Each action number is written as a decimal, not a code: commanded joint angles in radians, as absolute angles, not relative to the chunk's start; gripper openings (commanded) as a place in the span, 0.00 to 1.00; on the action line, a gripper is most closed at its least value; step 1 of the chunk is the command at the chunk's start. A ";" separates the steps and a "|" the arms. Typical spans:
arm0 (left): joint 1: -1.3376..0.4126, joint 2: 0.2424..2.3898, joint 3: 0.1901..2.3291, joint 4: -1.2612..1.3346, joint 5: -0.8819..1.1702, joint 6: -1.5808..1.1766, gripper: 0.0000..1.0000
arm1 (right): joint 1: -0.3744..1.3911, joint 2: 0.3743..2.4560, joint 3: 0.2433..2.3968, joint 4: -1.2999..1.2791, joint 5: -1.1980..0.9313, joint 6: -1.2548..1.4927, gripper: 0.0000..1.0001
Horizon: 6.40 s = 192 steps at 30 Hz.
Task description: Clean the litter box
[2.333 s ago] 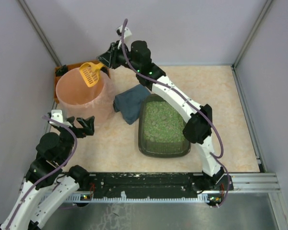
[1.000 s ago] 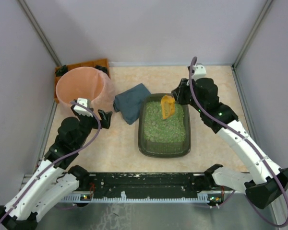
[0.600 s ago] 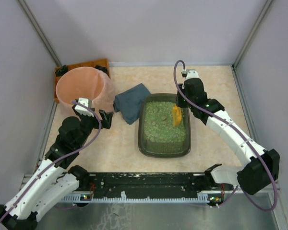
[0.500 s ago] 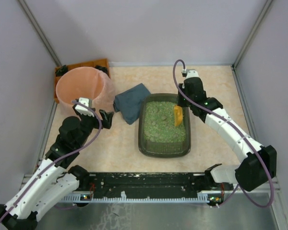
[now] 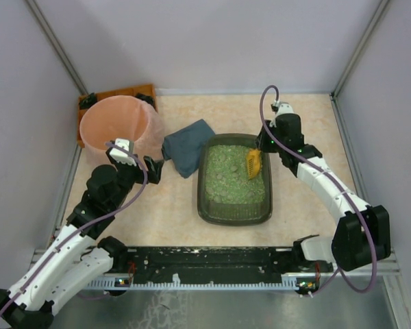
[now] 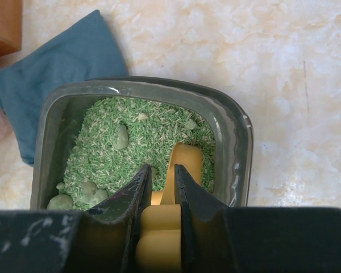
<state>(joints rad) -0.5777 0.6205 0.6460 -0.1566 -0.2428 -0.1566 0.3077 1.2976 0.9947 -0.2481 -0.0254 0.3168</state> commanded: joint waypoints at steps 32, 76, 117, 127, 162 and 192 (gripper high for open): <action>-0.571 0.647 0.649 -0.119 -0.184 -0.157 1.00 | 0.254 1.389 0.554 0.419 -0.515 0.833 0.00; -0.557 0.665 0.648 -0.117 -0.172 -0.158 1.00 | -0.265 1.092 0.332 0.730 -0.890 1.149 0.00; -0.540 0.687 0.653 -0.117 -0.143 -0.163 0.99 | -0.302 1.121 0.271 0.842 -0.895 1.197 0.00; -0.537 0.674 0.648 -0.116 -0.146 -0.164 0.99 | -0.281 1.087 0.290 0.824 -0.893 1.175 0.00; -0.534 0.673 0.648 -0.111 -0.133 -0.163 0.99 | -0.214 1.192 0.221 1.184 -0.874 1.392 0.00; -0.494 0.569 0.666 -0.182 -0.236 -0.228 0.99 | 0.052 1.087 0.748 0.410 -0.598 1.180 0.00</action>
